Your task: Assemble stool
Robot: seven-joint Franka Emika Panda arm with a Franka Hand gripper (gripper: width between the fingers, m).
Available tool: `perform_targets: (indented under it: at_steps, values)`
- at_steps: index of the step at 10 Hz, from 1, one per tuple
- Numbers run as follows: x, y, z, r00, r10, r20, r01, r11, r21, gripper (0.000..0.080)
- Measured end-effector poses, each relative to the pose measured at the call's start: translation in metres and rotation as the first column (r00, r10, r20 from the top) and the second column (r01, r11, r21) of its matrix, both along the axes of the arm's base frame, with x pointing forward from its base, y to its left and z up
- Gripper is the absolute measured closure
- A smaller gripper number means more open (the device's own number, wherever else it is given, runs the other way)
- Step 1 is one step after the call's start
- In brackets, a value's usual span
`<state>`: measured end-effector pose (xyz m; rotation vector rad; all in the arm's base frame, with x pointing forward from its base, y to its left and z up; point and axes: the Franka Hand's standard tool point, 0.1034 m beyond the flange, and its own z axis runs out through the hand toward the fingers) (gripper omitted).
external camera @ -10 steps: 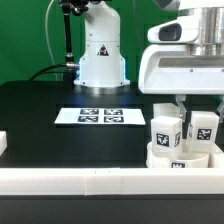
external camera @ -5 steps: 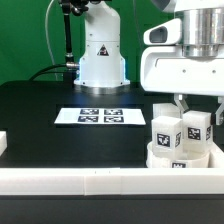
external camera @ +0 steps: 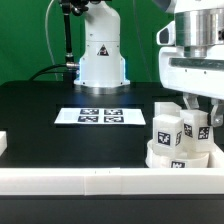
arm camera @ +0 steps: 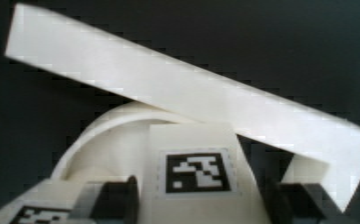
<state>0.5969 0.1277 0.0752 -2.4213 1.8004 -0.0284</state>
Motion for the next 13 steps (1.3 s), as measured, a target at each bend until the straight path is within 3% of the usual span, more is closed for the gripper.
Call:
perform_targets:
  at_steps: [3, 4, 5, 6, 7, 9, 11, 13]
  values:
    - [0.001, -0.001, 0.000, 0.985, -0.171, -0.020, 0.171, 0.984, 0.041, 0.0463]
    - [0.000, 0.001, 0.000, 0.968, -0.249, -0.033, 0.250, 0.967, 0.056, 0.0388]
    - [0.000, 0.003, 0.000, 0.963, -0.267, -0.038, 0.269, 0.961, 0.064, 0.0388]
    - [0.000, 0.003, 0.001, 0.970, -0.242, -0.032, 0.244, 0.968, 0.063, 0.0253]
    - [0.002, 0.003, 0.009, 0.973, -0.229, -0.021, 0.230, 0.971, 0.069, 0.0172]
    - [0.004, 0.005, 0.024, 0.985, -0.174, -0.005, 0.174, 0.981, 0.079, 0.0156]
    - [0.002, 0.005, 0.019, 0.987, -0.158, -0.009, 0.158, 0.985, 0.075, 0.0151]
    - [0.000, 0.008, 0.018, 0.998, 0.067, -0.008, -0.066, 0.997, 0.048, 0.0150]
